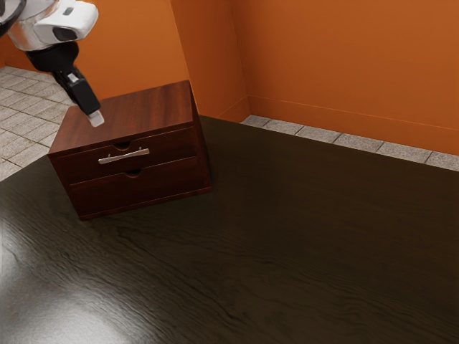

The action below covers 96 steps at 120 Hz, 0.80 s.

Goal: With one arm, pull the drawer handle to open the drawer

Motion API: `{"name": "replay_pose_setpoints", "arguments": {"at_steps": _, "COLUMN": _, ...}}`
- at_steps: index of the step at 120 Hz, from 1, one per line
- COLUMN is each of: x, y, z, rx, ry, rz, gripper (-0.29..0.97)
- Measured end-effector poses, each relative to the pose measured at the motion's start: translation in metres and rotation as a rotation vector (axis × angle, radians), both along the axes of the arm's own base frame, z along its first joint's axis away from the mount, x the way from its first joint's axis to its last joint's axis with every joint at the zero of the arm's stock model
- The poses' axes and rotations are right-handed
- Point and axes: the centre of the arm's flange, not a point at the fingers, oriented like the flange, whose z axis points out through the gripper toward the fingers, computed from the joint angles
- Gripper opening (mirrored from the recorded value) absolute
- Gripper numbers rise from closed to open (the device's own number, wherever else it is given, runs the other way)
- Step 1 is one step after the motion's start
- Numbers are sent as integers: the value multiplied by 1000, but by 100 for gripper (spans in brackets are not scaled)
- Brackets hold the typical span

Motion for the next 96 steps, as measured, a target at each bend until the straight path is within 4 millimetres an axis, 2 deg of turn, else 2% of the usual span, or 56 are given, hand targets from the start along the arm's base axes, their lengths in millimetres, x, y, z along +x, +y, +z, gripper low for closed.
{"name": "replay_pose_setpoints", "arguments": {"at_steps": 20, "x": 0, "y": 16, "z": -7, "rx": 15, "ry": 28, "rz": -36, "gripper": 68}}
{"name": "replay_pose_setpoints", "arguments": {"at_steps": 28, "x": -6, "y": 23, "z": -10, "rx": 11, "ry": 43, "rz": -45, "gripper": 68}}
{"name": "replay_pose_setpoints", "arguments": {"at_steps": 32, "x": -17, "y": 24, "z": -13, "rx": -3, "ry": 53, "rz": -58, "gripper": 68}}
{"name": "replay_pose_setpoints", "arguments": {"at_steps": 45, "x": -77, "y": 36, "z": -10, "rx": -54, "ry": 42, "rz": -75, "gripper": 68}}
{"name": "replay_pose_setpoints", "arguments": {"at_steps": 48, "x": -84, "y": 29, "z": -8, "rx": -45, "ry": 43, "rz": -94, "gripper": 68}}
{"name": "replay_pose_setpoints", "arguments": {"at_steps": 55, "x": -99, "y": -3, "z": -10, "rx": 22, "ry": 72, "rz": -158, "gripper": 68}}
{"name": "replay_pose_setpoints", "arguments": {"at_steps": 64, "x": -115, "y": -14, "z": -33, "rx": 59, "ry": 135, "rz": -185, "gripper": 68}}
{"name": "replay_pose_setpoints", "arguments": {"at_steps": 78, "x": -123, "y": -16, "z": -69, "rx": 161, "ry": 243, "rz": -215, "gripper": 68}}
{"name": "replay_pose_setpoints", "arguments": {"at_steps": 87, "x": -127, "y": -8, "z": -86, "rx": 224, "ry": 276, "rz": -229, "gripper": 68}}
{"name": "replay_pose_setpoints", "arguments": {"at_steps": 96, "x": -127, "y": 9, "z": -107, "rx": 258, "ry": 286, "rz": -238, "gripper": 68}}
